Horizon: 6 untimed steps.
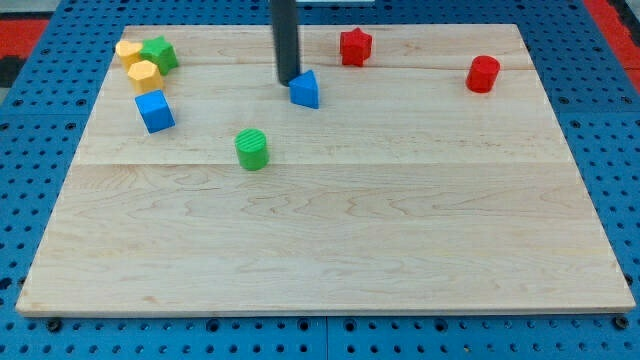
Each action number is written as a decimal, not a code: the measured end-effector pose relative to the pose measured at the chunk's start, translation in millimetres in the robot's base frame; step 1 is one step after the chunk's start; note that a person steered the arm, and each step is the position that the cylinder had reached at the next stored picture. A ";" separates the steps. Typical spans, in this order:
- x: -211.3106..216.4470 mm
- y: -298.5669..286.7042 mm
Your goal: Slide the green circle towards the blue triangle
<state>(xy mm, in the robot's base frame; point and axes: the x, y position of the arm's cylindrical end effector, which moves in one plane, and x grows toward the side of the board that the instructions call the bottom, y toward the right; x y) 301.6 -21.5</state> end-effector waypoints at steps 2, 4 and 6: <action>-16.8 1.2; -18.2 -94.4; 11.0 -134.9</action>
<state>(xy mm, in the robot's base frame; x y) 312.6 -156.4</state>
